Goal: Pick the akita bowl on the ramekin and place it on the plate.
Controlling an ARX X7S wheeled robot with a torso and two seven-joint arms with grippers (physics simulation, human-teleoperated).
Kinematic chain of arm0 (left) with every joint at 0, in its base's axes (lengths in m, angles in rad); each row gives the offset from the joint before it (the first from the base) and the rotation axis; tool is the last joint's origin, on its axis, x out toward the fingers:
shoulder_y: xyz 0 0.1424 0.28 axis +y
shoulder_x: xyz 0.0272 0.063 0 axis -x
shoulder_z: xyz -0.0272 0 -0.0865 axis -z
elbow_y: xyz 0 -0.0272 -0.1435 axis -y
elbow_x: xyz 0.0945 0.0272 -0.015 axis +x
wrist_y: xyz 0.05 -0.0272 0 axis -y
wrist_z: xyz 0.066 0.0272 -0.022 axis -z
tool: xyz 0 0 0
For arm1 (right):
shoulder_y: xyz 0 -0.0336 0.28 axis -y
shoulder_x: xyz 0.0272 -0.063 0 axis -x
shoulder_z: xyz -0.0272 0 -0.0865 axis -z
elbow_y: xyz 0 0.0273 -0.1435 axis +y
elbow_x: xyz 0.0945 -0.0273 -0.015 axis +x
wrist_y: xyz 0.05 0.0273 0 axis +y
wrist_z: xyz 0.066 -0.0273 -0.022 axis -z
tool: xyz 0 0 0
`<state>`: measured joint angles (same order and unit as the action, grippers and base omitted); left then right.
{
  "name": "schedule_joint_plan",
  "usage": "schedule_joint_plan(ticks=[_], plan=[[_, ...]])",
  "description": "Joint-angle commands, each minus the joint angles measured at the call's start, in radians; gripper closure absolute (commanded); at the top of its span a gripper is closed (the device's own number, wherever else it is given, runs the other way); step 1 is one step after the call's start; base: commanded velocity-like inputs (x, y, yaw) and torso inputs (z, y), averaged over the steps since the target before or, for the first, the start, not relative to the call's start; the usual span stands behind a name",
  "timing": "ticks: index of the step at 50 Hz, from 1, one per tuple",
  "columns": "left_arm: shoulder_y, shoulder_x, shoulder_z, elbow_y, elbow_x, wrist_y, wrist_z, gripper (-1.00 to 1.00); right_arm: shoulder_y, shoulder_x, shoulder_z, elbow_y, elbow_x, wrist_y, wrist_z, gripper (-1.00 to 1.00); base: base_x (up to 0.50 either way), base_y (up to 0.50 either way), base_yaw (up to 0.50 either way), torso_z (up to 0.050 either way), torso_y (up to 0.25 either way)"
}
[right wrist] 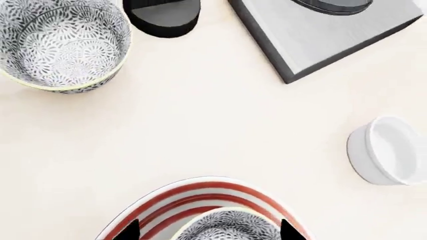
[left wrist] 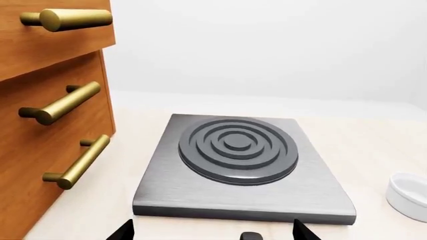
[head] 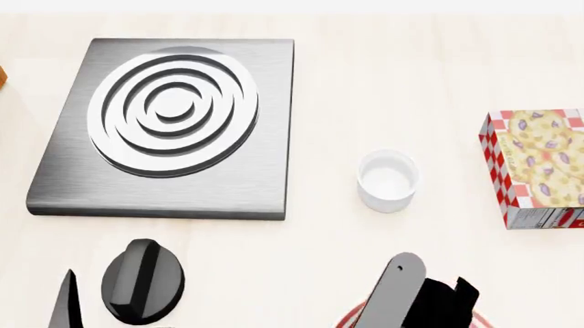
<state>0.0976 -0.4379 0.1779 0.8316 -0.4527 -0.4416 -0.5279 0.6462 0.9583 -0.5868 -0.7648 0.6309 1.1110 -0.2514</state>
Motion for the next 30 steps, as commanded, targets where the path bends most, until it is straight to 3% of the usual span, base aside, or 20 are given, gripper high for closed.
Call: schedule_joint_plan(ticks=[1, 30], plan=[[0.000, -0.004, 0.001, 0.002, -0.004, -0.001, -0.004, -1.00, -0.042, -0.029, 0.105, -0.021, 0.055, -0.037, 0.068, -1.00, 0.00, 0.00, 0.00, 0.000, 0.000], [-0.004, -0.011, -0.001, -0.003, -0.012, 0.004, -0.014, -1.00, -0.204, -0.223, 0.361, 0.096, 0.017, -0.400, 0.264, -1.00, 0.00, 0.00, 0.00, 0.000, 0.000]])
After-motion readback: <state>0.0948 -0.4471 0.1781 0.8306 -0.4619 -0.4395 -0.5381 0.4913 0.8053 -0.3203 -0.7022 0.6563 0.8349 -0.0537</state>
